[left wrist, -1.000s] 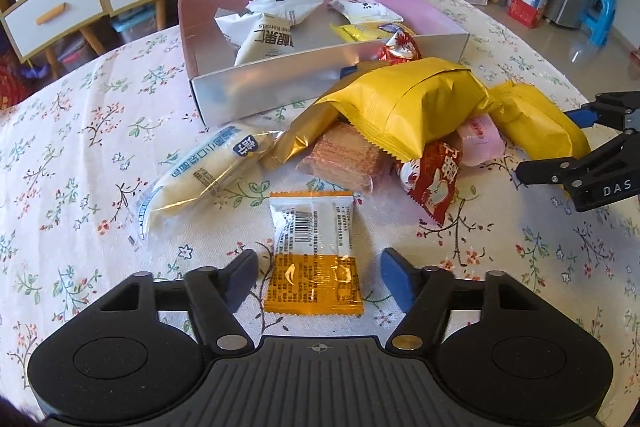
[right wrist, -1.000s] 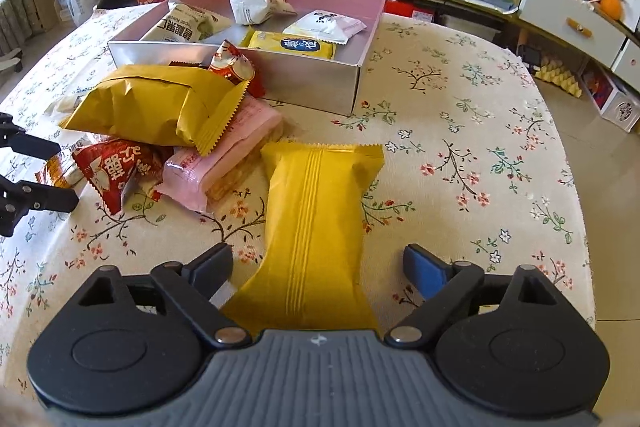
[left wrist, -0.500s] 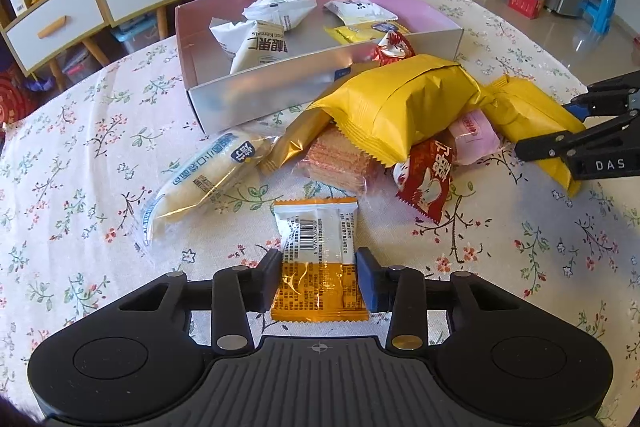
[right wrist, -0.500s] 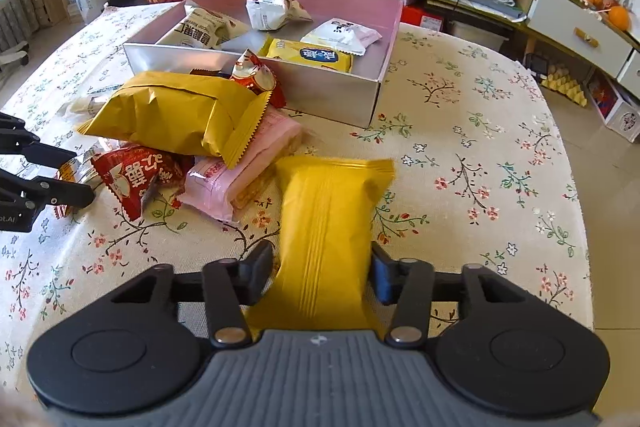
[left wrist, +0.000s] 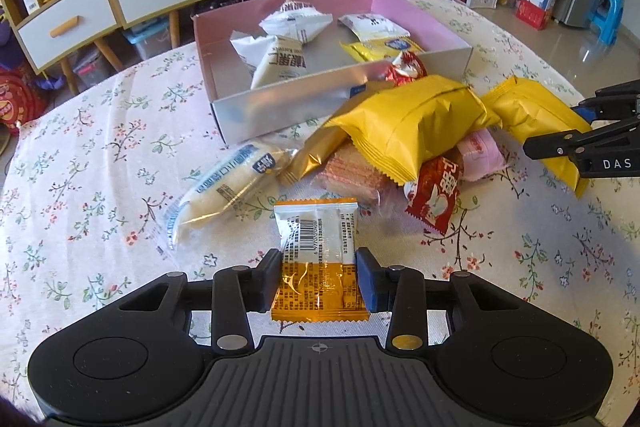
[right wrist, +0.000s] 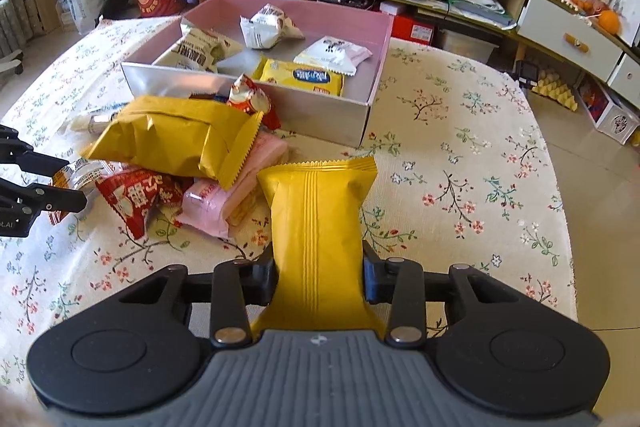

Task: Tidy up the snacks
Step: 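Carry the orange-labelled packet and yellow pack over the pink box with both grippers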

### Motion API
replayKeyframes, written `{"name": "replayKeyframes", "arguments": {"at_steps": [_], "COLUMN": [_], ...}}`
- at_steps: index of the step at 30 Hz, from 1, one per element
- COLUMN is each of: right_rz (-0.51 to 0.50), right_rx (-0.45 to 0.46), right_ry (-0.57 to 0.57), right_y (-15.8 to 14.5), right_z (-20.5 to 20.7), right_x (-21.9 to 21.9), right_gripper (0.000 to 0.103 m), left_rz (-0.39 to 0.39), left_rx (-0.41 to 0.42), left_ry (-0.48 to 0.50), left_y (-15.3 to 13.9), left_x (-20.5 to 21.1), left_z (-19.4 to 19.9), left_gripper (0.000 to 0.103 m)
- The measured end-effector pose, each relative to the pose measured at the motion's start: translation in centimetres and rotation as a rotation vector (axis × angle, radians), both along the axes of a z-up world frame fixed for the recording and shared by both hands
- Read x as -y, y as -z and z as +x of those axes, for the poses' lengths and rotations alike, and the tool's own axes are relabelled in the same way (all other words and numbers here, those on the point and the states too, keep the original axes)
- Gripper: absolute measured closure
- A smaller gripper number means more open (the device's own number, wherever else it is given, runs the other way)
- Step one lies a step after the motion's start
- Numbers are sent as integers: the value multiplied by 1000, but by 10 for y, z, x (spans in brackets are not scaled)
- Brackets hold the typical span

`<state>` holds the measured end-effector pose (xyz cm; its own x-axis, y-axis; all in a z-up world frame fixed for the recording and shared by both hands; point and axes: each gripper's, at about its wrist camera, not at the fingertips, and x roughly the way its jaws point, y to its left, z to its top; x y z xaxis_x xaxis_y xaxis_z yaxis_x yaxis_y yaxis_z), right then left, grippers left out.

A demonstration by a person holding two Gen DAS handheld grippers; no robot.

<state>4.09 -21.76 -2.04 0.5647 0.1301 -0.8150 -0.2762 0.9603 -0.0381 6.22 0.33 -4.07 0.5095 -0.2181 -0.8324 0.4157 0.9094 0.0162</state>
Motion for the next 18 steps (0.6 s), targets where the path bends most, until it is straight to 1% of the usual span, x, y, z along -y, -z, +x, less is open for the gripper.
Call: {"name": "replayKeyframes", "arguments": {"at_steps": [7,18], "right_rz": [19,63], "right_rx": [26,67], "right_ry": [-2,39], "right_y": [-12,-34], "right_z": [0,10], "right_x": [-2,-4], "right_gripper": [68,68], "left_rz": [-24,-72], "left_rx": [22,62], "left_ry": [-16,-66], "left_y": [-12,-33], "left_x": [-4,-9], "left_z": [1,8], "left_gripper": [66,66]}}
